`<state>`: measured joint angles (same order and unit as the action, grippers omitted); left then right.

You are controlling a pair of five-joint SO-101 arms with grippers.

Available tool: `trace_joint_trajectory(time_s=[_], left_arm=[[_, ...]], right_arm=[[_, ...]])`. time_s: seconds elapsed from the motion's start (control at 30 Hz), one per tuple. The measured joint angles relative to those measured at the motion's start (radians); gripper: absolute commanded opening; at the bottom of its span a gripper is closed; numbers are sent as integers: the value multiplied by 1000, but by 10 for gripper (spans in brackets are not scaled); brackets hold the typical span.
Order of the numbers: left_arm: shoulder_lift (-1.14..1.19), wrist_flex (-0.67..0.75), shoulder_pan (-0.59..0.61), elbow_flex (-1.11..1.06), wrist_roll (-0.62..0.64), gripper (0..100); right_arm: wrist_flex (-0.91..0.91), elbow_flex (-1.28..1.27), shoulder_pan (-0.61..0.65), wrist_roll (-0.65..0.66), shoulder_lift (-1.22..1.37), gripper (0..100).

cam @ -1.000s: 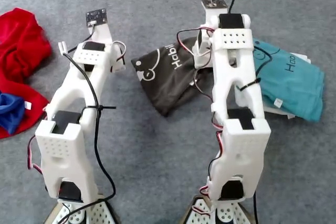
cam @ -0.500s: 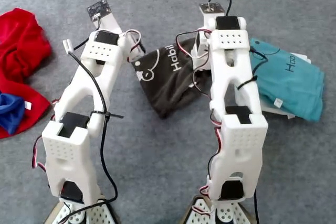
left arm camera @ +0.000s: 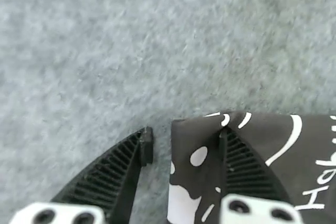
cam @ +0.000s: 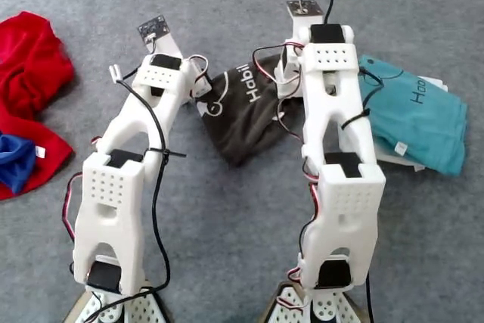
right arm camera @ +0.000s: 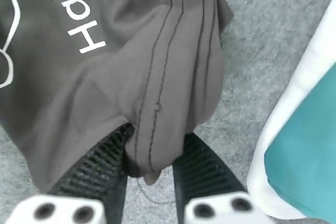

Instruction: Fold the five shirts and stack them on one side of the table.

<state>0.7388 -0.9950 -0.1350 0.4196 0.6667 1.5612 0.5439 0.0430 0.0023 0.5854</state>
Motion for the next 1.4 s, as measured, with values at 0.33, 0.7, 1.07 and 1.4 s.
trace_joint_trajectory(time_s=[0.33, 0.7, 1.07, 1.4], left_arm=[[149, -78, -15, 253, 3, 28], [272, -224, -18, 637, 2, 28], [272, -207, -104, 976, 0, 28], [272, 6, -276, 990, 0, 29]], right_arm=[[0, 0, 0, 0, 0, 15], [18, 126, -34, 49, 0, 15], [189, 560, -175, 132, 2, 15], [195, 655, -427, 206, 2, 15]])
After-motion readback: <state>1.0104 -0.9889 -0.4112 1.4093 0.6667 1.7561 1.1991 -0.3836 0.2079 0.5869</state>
